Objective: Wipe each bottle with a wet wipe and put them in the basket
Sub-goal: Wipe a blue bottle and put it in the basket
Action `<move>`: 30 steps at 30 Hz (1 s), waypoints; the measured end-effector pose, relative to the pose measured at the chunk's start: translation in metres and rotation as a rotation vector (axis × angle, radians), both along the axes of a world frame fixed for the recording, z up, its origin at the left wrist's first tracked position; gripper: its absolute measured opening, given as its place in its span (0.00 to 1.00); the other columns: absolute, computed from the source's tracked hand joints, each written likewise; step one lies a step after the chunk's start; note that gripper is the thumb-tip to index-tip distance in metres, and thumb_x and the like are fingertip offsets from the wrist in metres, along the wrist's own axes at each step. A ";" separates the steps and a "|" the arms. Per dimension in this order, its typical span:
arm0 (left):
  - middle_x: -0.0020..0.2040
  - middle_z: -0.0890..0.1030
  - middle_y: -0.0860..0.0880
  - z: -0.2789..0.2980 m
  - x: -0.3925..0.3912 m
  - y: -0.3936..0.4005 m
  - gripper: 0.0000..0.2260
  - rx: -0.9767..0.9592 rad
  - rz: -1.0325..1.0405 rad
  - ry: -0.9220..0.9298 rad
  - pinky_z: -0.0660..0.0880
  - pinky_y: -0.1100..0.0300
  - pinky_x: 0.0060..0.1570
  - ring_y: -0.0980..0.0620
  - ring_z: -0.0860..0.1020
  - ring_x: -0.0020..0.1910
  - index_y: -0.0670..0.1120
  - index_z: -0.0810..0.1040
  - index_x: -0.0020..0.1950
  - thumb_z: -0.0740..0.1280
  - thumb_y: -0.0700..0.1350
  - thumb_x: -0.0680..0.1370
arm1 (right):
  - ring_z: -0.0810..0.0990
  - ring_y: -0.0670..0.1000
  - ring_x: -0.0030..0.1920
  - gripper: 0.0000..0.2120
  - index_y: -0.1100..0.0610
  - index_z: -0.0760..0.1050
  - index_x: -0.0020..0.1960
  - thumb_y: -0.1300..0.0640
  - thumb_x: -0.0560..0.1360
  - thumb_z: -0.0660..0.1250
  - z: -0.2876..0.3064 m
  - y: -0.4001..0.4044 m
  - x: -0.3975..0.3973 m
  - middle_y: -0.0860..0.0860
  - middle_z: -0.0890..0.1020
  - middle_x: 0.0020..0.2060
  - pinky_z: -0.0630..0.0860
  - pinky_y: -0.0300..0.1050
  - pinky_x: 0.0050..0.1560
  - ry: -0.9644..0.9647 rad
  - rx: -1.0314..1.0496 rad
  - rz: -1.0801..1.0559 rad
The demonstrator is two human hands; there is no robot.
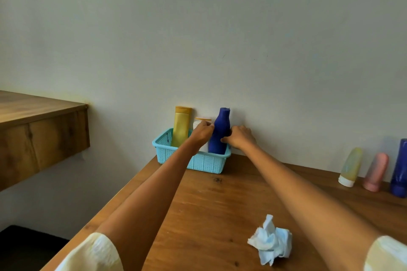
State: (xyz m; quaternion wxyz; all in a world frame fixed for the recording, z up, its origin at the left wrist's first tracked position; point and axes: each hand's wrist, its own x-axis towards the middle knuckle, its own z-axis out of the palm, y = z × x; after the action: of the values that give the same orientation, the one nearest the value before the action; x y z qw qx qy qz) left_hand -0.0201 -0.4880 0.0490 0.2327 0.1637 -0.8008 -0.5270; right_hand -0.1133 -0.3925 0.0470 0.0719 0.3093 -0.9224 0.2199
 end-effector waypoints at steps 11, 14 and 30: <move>0.41 0.73 0.47 0.002 0.005 0.003 0.11 -0.011 0.019 -0.016 0.67 0.64 0.37 0.55 0.71 0.38 0.44 0.70 0.44 0.52 0.39 0.82 | 0.76 0.56 0.56 0.19 0.60 0.73 0.59 0.46 0.75 0.65 0.004 0.003 -0.002 0.57 0.78 0.55 0.75 0.52 0.56 -0.089 -0.106 0.019; 0.47 0.74 0.44 0.002 0.009 0.004 0.09 -0.019 0.019 -0.021 0.69 0.60 0.41 0.53 0.72 0.42 0.39 0.71 0.55 0.53 0.40 0.82 | 0.77 0.56 0.54 0.18 0.60 0.73 0.59 0.49 0.76 0.65 0.003 0.001 -0.001 0.57 0.79 0.55 0.76 0.51 0.55 -0.092 -0.150 0.036; 0.58 0.77 0.38 0.009 0.017 0.050 0.14 -0.093 0.184 0.071 0.69 0.55 0.47 0.39 0.75 0.56 0.38 0.71 0.63 0.55 0.41 0.81 | 0.65 0.58 0.68 0.25 0.60 0.63 0.70 0.47 0.78 0.60 0.011 0.048 0.024 0.58 0.67 0.68 0.68 0.52 0.63 -0.145 -0.324 -0.028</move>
State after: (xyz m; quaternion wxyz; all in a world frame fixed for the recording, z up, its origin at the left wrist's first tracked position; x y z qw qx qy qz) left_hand -0.0034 -0.4383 0.0581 0.3157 0.2070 -0.7973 -0.4710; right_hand -0.0893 -0.3442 0.0584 0.0572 0.2642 -0.8818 0.3865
